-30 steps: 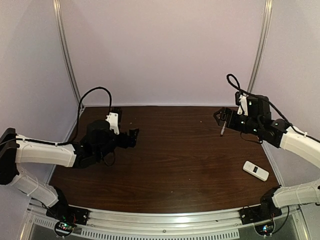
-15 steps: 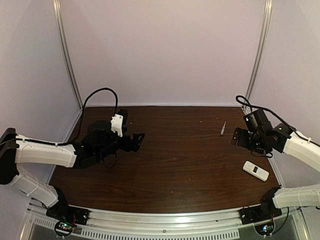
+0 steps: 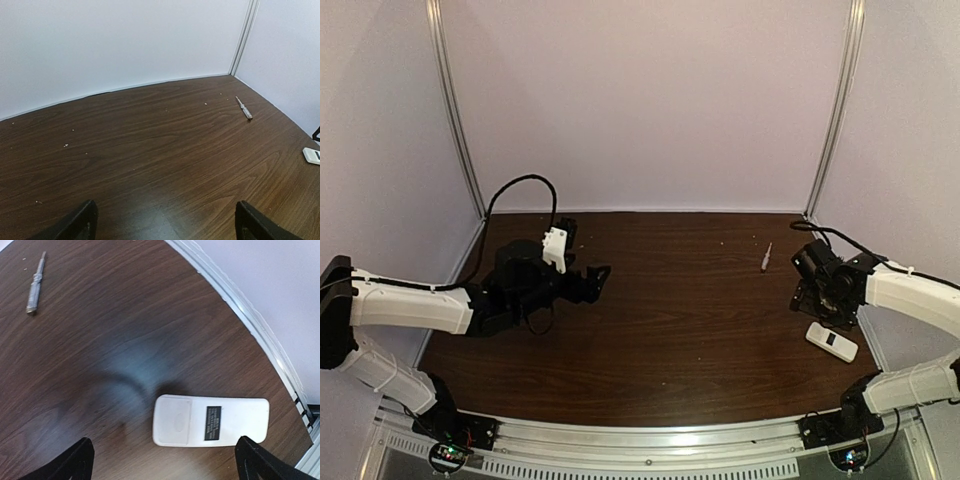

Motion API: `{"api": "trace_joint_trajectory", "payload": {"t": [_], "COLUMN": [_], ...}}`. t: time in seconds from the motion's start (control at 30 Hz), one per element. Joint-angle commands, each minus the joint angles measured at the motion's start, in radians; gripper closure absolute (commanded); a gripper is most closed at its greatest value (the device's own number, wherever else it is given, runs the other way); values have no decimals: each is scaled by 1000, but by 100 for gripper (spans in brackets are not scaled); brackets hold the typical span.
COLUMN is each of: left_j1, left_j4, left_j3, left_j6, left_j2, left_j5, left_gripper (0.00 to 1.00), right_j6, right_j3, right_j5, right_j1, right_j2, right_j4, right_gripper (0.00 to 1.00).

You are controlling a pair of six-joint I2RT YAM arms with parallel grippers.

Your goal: Unload the batteries from the remote control

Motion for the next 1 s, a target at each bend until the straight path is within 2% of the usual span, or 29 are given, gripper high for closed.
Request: {"api": "trace_joint_trajectory", "payload": {"t": [0.0, 0.23, 0.53, 0.77, 0.97], "left_j1": [-3, -2, -3, -3, -3], "left_j4": [14, 13, 8, 2, 0], "left_j3": [28, 35, 38, 44, 49], "left_j6": [19, 24, 30, 38, 36], "left_j2": [-2, 4, 2, 9, 16], "left_j5": [2, 5, 2, -9, -1], "left_gripper": [3, 3, 2, 3, 3], "right_j6": [12, -58, -151, -168, -177], "right_j3": [-40, -91, -116, -118, -165], "right_j5": [9, -57, -120, -141, -211], "right_j1": [-102, -254, -505, -531, -530], "right_j2": [6, -34, 45, 141, 114], "right_j4": [-39, 37, 180, 225, 265], "right_gripper": [0, 0, 0, 4, 8]}}
